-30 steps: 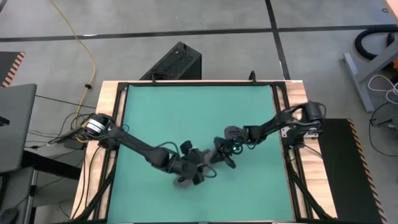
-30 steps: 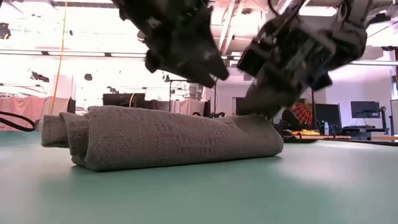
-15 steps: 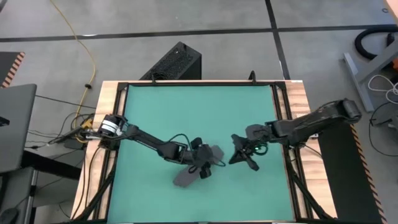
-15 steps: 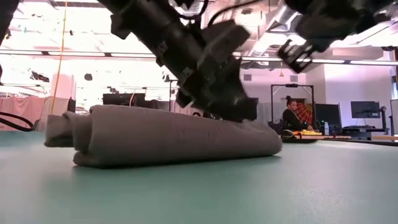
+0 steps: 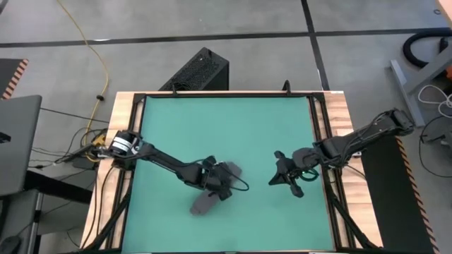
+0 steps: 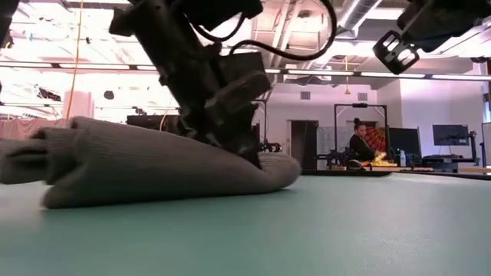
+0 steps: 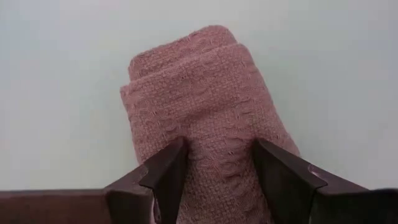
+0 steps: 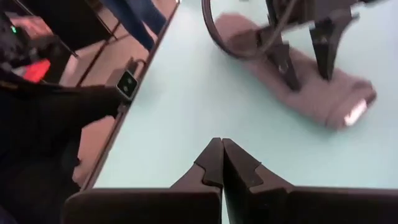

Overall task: Roll towel
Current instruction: Roll the black towel

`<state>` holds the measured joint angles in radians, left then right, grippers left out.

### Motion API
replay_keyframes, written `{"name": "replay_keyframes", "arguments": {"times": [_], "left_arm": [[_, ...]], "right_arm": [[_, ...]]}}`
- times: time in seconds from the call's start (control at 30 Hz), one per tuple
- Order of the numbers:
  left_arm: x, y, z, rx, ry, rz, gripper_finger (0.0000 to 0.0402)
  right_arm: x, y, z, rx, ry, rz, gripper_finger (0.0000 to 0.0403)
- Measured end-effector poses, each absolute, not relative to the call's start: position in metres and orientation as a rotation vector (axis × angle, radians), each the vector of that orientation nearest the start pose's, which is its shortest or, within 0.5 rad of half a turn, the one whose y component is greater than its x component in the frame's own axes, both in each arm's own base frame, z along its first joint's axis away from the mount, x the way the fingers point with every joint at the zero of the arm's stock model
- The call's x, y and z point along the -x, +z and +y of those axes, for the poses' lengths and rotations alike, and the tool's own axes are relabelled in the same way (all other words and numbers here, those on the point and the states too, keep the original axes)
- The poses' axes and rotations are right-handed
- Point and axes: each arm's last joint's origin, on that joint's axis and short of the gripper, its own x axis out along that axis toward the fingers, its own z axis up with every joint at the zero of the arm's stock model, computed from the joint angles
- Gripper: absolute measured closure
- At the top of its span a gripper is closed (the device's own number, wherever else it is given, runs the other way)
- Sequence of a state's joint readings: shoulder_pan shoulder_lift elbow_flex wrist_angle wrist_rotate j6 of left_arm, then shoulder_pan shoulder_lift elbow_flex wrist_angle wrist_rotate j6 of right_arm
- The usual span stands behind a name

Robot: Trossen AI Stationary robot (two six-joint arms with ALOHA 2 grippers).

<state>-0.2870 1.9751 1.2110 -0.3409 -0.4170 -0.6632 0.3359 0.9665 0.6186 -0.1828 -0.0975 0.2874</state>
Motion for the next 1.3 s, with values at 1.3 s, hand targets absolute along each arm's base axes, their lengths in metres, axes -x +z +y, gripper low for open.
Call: {"name": "replay_keyframes", "arguments": {"times": [1.3], "left_arm": [[-0.277,0.189,-0.147,0.638,0.787,1.213,0.0221]], "right_arm": [[-0.19,0.241,0.068,-0.236,0.323,0.639,0.0382]]}}
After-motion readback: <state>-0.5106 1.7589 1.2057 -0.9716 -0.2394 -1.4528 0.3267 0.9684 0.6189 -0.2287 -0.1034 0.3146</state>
